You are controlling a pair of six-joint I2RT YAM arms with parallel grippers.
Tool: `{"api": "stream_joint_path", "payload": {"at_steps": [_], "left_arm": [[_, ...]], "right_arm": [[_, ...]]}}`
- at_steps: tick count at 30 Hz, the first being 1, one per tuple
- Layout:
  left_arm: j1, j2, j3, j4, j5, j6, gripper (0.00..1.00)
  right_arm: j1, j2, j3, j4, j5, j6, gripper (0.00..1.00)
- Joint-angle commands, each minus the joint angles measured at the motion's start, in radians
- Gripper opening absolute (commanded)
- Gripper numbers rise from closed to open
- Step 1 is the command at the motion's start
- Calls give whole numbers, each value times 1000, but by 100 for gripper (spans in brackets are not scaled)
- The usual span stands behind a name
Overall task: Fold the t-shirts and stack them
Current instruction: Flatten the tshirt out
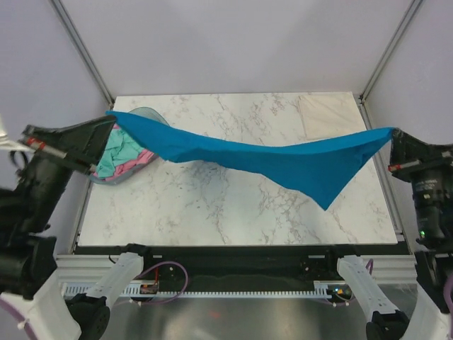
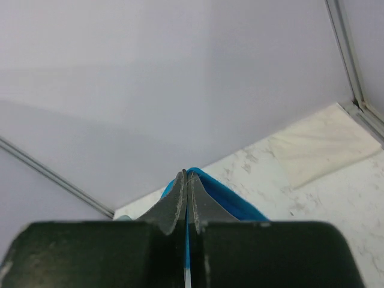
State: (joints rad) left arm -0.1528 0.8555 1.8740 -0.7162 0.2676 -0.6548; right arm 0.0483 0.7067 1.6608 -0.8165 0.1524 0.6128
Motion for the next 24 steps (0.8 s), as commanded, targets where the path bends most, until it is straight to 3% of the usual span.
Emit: {"api": "stream_joint_path", "payload": {"at_steps": [1,6,10,15,19,22,24], "left_arm": [[-1,-30,109,-37,-51,-45,2],[-1,-61,59,-35,-39,-89,2],[-1,11,-1,-32,-48,-51,2],[-1,269,-10,26,-109,55,2],[2,515,91,37,-189,115,2],[4,654,230,40,-194,89,2],[6,712,377,41,-209,72,2]], "right_arm": [[-4,-41,109,-29,-20,4,0],[-4,-43,79,-10,-31,24,0],[-2,3,-51,120,-80,12,0],[-4,240,-130,332,-111,-51,0],[-2,448,-131,529,-106,-177,0],[-13,614,-9,610,-108,-266,0],[-82,760,217,527,-143,-257,0]]}}
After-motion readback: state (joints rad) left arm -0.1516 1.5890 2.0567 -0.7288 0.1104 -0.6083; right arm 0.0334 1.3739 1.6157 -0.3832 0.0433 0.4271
